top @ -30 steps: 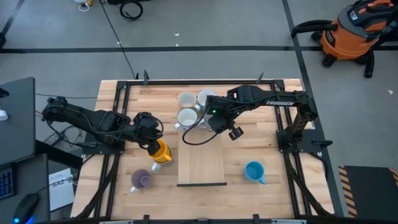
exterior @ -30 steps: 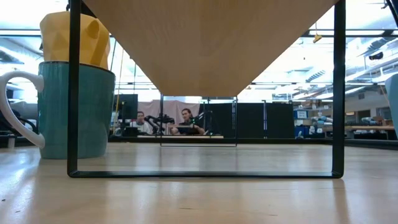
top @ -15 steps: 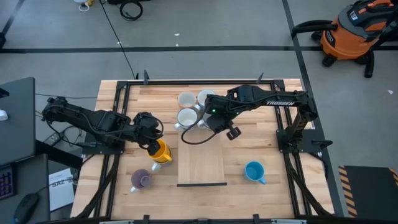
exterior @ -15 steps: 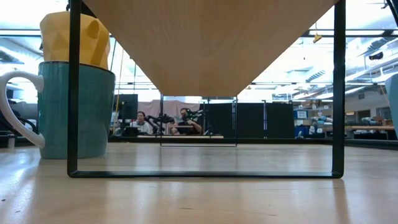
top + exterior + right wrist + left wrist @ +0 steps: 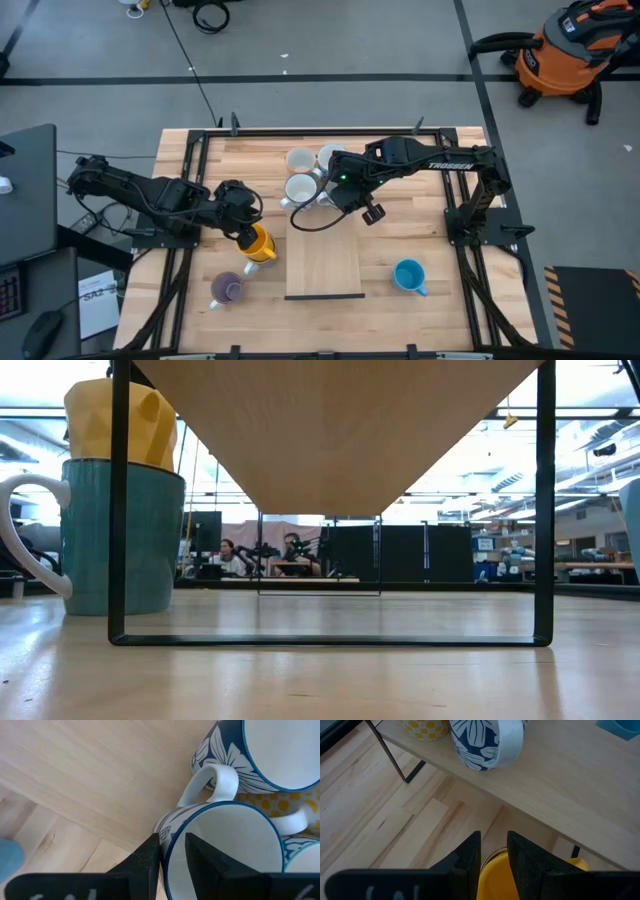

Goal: Place coffee mugs
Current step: Put the blue mug on the shelf aligned with the other blue cup, then put the yellow mug on the shelf

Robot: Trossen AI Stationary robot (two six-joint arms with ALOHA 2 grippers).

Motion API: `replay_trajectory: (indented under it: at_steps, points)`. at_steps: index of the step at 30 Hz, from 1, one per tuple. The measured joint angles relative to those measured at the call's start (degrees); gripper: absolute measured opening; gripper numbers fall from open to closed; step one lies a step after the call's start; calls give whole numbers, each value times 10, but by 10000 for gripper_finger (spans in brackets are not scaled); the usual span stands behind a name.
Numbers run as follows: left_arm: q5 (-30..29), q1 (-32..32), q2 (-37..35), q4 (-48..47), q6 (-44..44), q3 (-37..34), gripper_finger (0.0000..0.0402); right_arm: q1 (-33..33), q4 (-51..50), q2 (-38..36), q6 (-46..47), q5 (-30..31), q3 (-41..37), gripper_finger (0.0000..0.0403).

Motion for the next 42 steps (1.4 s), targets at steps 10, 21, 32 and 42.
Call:
replay_trajectory:
  at_steps: [10, 21, 32, 42]
  points:
    - [0, 0, 0, 0, 0, 0, 100, 0, 0, 0, 0, 3, 0, 99]
    - [0, 0, 0, 0, 0, 0, 100, 0, -2, -6, 1, 3, 0, 98]
    - [0, 0, 0, 3, 0, 0, 100, 4, -29, -11, 38, 3, 99, 99]
    - [0, 0, 0, 4, -1, 0, 100, 30, -164, -17, 187, -24, 178, 99]
